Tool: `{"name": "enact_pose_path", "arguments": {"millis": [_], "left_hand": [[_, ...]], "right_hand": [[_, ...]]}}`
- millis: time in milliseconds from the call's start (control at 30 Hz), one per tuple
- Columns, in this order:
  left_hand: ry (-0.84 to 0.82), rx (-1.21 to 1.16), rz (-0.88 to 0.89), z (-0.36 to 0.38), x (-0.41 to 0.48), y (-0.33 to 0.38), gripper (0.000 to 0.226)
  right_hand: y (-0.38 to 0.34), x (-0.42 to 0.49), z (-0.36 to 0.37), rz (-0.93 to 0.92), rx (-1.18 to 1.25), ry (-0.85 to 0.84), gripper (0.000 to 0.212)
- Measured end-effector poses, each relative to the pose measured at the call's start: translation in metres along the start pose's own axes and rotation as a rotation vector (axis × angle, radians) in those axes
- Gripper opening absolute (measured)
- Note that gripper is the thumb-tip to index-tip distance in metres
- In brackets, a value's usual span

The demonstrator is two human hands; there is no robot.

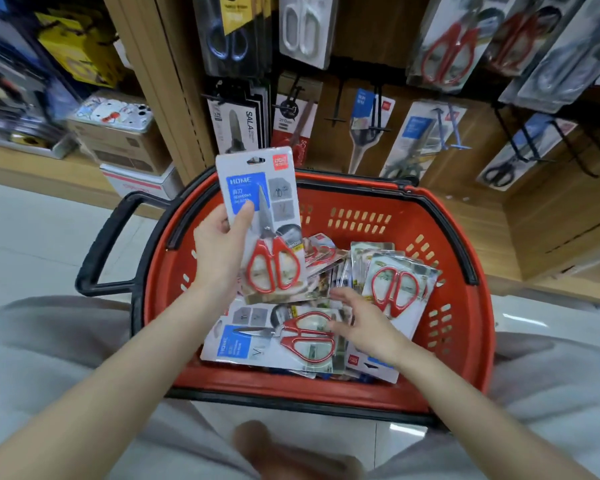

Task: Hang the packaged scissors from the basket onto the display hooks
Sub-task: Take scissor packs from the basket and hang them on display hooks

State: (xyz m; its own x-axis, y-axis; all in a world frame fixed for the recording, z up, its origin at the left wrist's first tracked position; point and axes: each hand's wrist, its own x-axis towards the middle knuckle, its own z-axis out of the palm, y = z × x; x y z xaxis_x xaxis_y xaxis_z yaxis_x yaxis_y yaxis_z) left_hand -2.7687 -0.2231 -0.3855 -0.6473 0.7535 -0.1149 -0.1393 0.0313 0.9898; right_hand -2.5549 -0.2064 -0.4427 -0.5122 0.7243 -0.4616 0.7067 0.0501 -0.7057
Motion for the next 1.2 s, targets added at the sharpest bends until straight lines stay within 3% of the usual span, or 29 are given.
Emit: {"name": "enact_pose_path", "arguments": {"millis": [133,233,333,467,700,833,967,1200], "left_hand": [[0.014,0.125,0.131,-0.018,0.005,0.005,0.015],[-0.002,0.157,0.137,-0.030,0.007,0.006,0.016],[-0.004,0.176,0.112,-0.041,0.013,0.002,0.015],[0.012,0.189,0.076,-0.044,0.018,-0.003,0.019],[0.047,0.137,-0.040,-0.024,0.017,-0.017,0.013],[-0.080,0.126,-0.139,0.008,0.001,-0.026,0.022],[-0.228,0.081,-0.218,0.038,-0.016,-0.026,0.024],[-0.382,0.077,-0.163,0.064,-0.021,-0.001,0.018]], "right_hand": [[0.007,0.019,0.024,0.001,-0.248,-0.097,0.086],[0.005,0.024,0.030,-0.004,-0.427,-0.062,0.090],[-0.003,0.020,0.023,-0.003,-0.468,-0.036,0.088],[-0.009,0.005,-0.010,0.017,-0.533,0.076,0.067],[0.003,-0.020,-0.069,0.122,-0.090,0.432,0.064],[0.008,-0.029,-0.066,0.012,0.287,0.405,0.030],[0.013,-0.030,-0.050,0.061,0.388,0.366,0.065],[0.012,-0.031,-0.049,0.057,0.394,0.357,0.064]]}}
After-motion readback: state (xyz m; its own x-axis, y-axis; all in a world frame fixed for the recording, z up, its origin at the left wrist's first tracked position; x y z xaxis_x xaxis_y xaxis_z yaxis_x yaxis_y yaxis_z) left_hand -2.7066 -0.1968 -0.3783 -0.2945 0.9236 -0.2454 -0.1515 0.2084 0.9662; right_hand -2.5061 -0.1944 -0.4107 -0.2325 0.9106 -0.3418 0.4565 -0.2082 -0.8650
